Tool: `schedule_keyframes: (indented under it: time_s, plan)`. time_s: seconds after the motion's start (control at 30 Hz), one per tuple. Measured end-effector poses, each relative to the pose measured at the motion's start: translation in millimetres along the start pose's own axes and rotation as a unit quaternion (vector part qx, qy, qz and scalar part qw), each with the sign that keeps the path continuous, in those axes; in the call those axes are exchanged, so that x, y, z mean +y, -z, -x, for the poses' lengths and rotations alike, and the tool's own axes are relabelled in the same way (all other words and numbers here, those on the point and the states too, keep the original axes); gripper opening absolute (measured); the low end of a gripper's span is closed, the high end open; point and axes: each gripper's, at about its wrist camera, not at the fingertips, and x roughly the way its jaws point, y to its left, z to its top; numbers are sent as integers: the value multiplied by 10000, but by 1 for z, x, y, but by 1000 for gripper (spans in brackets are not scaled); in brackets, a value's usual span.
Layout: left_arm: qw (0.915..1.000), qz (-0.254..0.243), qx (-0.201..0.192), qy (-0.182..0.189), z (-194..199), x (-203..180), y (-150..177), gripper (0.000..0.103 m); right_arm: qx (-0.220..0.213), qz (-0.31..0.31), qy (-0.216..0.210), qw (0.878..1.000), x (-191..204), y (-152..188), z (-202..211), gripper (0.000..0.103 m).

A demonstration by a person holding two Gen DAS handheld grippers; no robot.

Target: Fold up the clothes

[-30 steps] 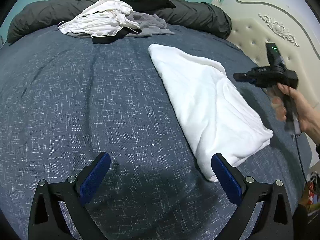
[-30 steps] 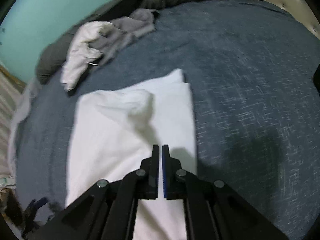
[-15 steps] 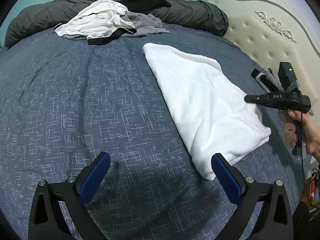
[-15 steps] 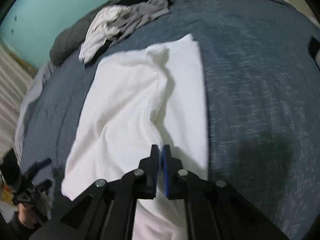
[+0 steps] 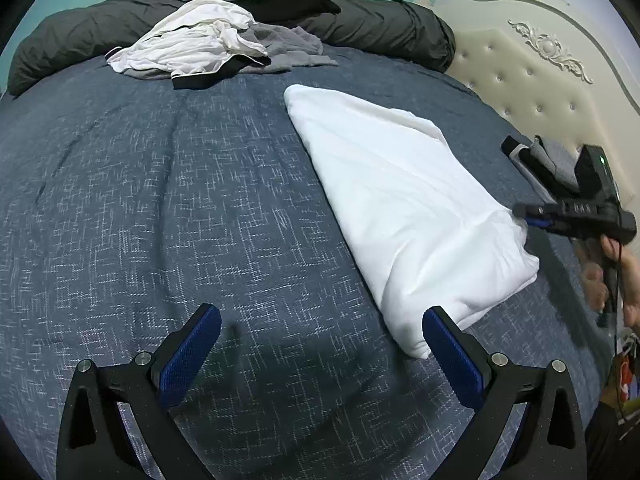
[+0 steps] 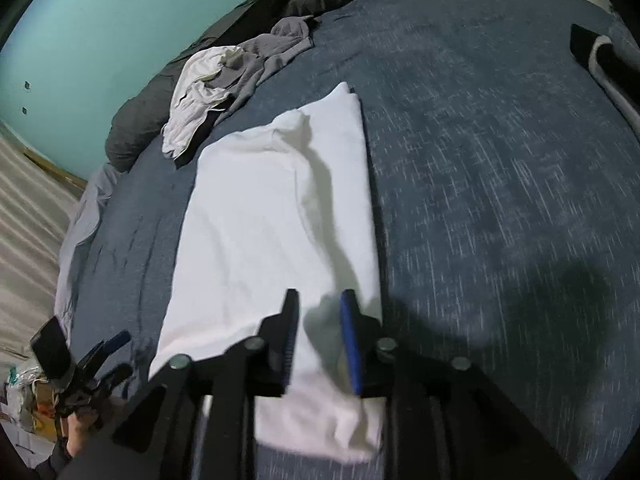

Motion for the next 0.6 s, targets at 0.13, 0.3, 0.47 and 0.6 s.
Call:
schedule_keyframes:
  time_s: [0.13,0.3,0.47,0.6]
  plan:
    - [10000,-27,-3,-5,1,-2,1,103,121,68,3,9999,-3,18,-2,24]
    - [10000,-47,6,-8,1,-4,2,103,80,222,34,9997,-1,30,-3,14]
    - [10000,-42,-4,6,2,-4,1,103,81,181,123,9997,-5,27,11,2]
    - [10000,-33,-11,-8,2,-4,0,103,399,187,292,9986,-13,20,19,2]
